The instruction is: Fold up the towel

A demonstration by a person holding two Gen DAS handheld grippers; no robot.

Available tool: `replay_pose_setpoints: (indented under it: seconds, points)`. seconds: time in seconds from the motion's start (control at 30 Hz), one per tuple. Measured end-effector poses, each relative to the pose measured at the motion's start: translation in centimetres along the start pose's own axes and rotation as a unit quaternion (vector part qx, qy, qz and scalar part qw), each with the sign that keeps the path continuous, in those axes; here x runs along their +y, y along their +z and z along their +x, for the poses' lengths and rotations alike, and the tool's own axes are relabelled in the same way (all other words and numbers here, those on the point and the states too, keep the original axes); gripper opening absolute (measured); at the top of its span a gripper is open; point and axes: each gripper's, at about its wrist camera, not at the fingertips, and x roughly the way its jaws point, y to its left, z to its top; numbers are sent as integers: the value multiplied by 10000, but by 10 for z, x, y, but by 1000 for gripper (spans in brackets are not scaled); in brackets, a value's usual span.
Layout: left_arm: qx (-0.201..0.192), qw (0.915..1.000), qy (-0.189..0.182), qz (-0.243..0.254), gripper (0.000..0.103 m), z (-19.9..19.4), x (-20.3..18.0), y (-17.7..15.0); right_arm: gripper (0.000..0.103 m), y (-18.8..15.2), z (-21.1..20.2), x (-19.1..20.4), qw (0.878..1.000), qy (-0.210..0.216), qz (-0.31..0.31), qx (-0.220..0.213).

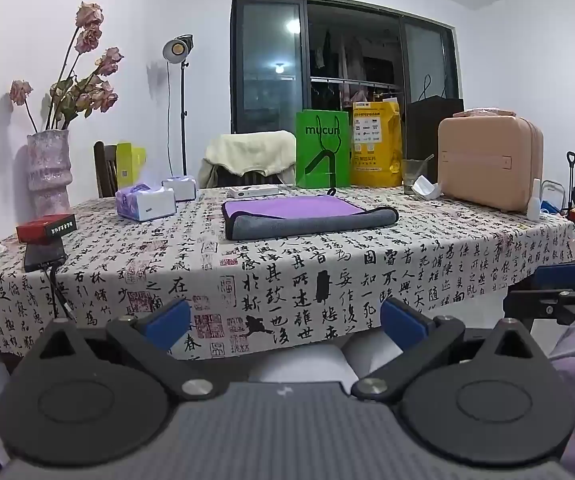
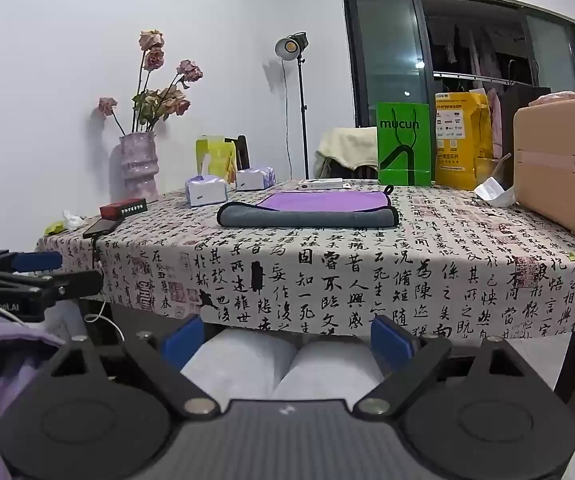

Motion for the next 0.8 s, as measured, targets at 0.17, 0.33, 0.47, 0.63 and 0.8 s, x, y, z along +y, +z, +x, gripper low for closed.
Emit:
replay_pose_setpoints:
  seconds: [0.17,0.33,0.47,0.63,0.8]
  points:
    - [-2,10000,-5,-24,103,6,6,1,91,0,-2,1,10000,-13,-24,-69]
    - [-63,10000,-5,42,103,-2,5,2,91,3,-5,-1,10000,-23,-9,-85]
    - [-76,9999,15,71,103,-3,-1,-1,91,5,-5,1,9999,-45,10,-92]
    - [-44,10000,10,85,103,-1,-2,-1,92,3,-4,-2,10000,-41,29,-86]
    - [-41,10000,7,90,103,-1,-2,-1,93,3,-2,-3,10000,-45,34,-66]
